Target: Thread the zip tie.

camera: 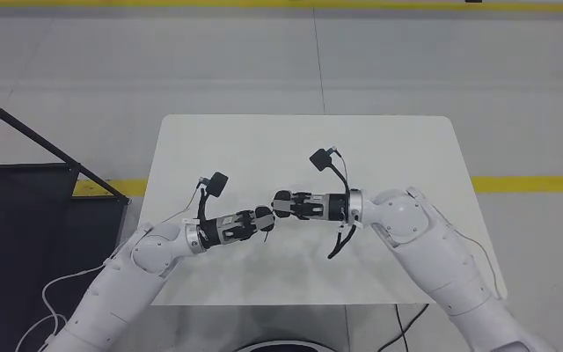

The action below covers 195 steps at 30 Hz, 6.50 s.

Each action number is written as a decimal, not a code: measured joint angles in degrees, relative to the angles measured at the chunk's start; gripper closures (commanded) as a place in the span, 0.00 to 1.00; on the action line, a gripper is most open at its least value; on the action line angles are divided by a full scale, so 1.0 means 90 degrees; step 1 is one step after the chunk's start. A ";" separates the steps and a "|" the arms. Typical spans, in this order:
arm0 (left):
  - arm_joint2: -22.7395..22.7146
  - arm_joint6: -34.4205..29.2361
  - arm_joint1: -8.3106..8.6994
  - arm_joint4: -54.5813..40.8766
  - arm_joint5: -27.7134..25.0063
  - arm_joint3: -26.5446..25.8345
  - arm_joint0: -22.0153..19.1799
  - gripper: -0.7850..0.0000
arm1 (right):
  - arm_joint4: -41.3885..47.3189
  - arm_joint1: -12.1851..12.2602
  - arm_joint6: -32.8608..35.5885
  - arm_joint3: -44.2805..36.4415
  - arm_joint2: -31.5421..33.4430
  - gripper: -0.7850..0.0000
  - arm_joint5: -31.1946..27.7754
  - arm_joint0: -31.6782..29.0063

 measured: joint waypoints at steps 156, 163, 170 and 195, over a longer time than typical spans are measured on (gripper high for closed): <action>-0.0402 -0.0164 -0.0427 -0.0270 -0.0541 0.0571 -0.0102 1.00 | -0.1294 -0.0138 0.0246 -0.0157 0.0005 1.00 -0.1200 -0.0506; -0.0418 -0.0114 -0.0434 -0.0238 -0.0554 0.0578 -0.0093 1.00 | -0.1278 -0.0140 0.0288 -0.0152 -0.0011 1.00 -0.1178 -0.0487; -0.0426 -0.0100 -0.0439 -0.0239 -0.0570 0.0574 -0.0081 0.69 | -0.1285 -0.0144 0.0316 -0.0153 -0.0034 1.00 -0.1156 -0.0465; -0.0433 -0.0119 -0.0458 -0.0262 -0.0567 0.0610 -0.0098 0.96 | -0.1277 -0.0148 0.0330 -0.0128 -0.0057 1.00 -0.1128 -0.0440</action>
